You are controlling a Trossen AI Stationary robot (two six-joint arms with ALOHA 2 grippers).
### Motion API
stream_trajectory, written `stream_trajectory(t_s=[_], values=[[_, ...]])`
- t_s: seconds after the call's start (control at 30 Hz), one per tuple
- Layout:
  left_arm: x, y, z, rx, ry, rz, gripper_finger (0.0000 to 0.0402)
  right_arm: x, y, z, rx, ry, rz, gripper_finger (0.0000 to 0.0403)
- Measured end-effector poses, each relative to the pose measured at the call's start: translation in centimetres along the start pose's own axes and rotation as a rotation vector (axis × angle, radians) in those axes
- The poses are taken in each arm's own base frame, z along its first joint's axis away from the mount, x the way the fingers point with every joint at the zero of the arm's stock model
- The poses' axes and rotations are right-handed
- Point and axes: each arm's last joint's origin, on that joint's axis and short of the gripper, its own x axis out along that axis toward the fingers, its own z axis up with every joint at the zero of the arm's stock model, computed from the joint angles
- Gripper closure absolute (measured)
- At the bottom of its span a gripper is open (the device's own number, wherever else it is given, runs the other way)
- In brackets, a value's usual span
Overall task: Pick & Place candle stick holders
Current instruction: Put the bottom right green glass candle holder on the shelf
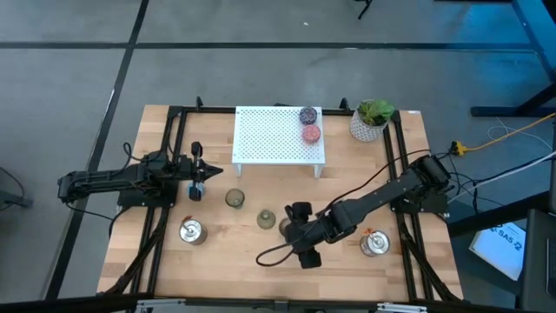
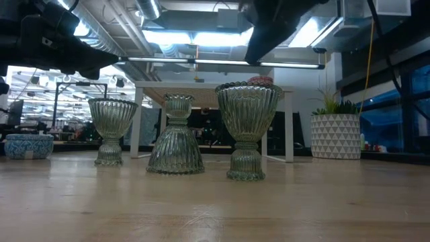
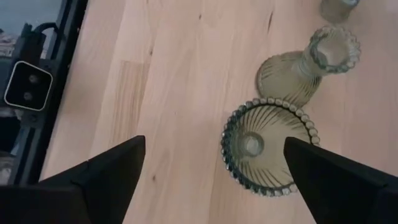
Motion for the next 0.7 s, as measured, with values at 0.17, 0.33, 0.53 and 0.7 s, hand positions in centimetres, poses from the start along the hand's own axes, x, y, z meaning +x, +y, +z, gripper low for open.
stream_trajectory(t_s=[0.17, 0.33, 0.53, 0.7], values=[[0.0, 0.0, 0.0, 0.0, 0.0, 0.0, 0.04, 0.5, 0.0, -0.2, -0.046, 0.02, 0.0, 0.0016], [0.0, 0.0, 0.0, 0.0, 0.0, 0.0, 0.04, 2.5, -0.3, -0.7, -0.079, 0.086, -0.018, 0.002], [0.0, 0.0, 0.0, 0.0, 0.0, 0.0, 0.04, 3.5, -0.5, -1.0, -0.096, 0.126, -0.032, 0.0077], [0.0, 0.0, 0.0, 0.0, 0.0, 0.0, 0.04, 3.6, -0.8, -1.1, -0.096, 0.142, -0.038, 0.0149]])
